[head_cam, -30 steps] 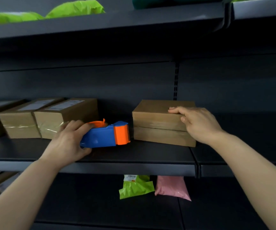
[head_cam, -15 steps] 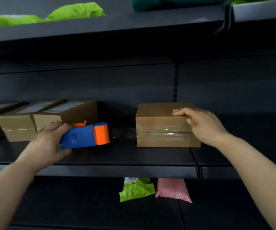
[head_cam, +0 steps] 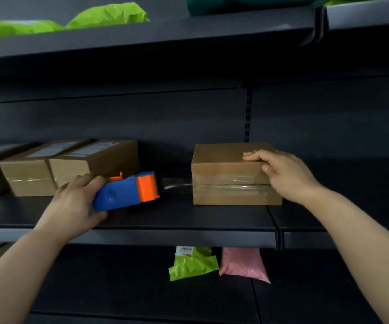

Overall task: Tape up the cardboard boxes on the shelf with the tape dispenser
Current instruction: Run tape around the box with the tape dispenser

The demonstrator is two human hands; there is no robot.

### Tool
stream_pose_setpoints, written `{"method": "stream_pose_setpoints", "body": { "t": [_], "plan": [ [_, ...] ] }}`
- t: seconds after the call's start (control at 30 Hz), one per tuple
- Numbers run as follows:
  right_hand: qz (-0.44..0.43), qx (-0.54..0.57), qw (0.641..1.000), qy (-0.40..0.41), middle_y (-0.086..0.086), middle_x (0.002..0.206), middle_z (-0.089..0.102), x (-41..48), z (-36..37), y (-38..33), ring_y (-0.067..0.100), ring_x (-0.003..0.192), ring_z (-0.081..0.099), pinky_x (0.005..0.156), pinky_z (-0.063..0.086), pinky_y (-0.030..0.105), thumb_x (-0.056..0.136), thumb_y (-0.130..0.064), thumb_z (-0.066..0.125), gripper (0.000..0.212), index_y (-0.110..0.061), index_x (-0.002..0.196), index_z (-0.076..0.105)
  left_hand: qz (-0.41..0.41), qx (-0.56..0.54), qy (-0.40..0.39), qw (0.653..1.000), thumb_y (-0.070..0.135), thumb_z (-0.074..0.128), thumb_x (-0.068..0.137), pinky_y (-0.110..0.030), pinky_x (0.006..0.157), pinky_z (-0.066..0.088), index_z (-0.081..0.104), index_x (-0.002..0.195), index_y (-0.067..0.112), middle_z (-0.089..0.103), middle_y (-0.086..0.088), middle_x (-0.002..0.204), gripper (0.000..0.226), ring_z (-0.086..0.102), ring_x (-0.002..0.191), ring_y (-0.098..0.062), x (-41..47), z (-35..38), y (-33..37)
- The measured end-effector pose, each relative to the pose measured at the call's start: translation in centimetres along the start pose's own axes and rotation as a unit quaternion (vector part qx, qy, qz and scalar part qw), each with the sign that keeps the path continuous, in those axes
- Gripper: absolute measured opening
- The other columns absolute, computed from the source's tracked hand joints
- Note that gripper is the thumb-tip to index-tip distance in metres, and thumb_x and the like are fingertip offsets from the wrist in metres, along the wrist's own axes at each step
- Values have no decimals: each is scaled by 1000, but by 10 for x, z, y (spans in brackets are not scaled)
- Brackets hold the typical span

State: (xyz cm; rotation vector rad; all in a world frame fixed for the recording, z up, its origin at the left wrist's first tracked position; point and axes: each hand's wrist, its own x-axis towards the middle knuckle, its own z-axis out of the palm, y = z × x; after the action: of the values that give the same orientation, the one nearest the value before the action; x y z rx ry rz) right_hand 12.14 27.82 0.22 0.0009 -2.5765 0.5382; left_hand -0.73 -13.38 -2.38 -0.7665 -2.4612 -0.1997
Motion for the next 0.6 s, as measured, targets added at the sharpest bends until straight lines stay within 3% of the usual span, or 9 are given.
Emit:
{"method": "stream_pose_setpoints", "body": {
  "t": [0.2, 0.33, 0.43, 0.53, 0.6],
  "plan": [
    [-12, 17, 1000, -2, -32, 127, 46, -1, -4, -2, 11, 131, 44, 111, 27, 30, 99, -1, 43, 44, -35, 122, 59, -50, 72, -24, 996, 24, 82, 64, -50, 82, 42, 54, 121, 19, 52, -7, 104, 64, 50, 105, -34, 22, 6, 22],
    [-11, 6, 1000, -25, -30, 135, 47, 1, -7, 2, 13, 138, 36, 115, 20, 28, 100, -4, 43, 45, -39, 123, 57, -82, 89, -36, 992, 25, 79, 69, -49, 86, 43, 49, 127, 21, 51, -8, 111, 65, 48, 109, -32, 34, 14, 38],
    [-10, 9, 999, -33, -29, 134, 49, 1, -12, -1, 4, 132, 40, 108, 20, 19, 98, -2, 44, 44, -37, 122, 59, -98, 80, -33, 991, 24, 77, 71, -50, 84, 46, 46, 126, 22, 49, -8, 111, 64, 47, 108, -32, 40, 24, 50],
    [4, 8, 998, 55, -19, 121, 62, 3, -3, -12, 5, 115, 51, 107, 28, 22, 92, -9, 44, 34, -30, 108, 66, -108, 44, -24, 993, 19, 76, 71, -53, 84, 46, 47, 124, 20, 48, -10, 111, 60, 45, 107, -34, 41, 37, 62],
    [-24, -108, 980, 167, -5, 98, 70, 5, 15, -22, 19, 96, 60, 88, 42, 35, 91, -29, 43, 24, -23, 93, 66, -112, 21, -16, 993, 16, 76, 70, -55, 84, 45, 49, 123, 17, 48, -12, 110, 60, 45, 107, -36, 40, 44, 66]
  ]
}}
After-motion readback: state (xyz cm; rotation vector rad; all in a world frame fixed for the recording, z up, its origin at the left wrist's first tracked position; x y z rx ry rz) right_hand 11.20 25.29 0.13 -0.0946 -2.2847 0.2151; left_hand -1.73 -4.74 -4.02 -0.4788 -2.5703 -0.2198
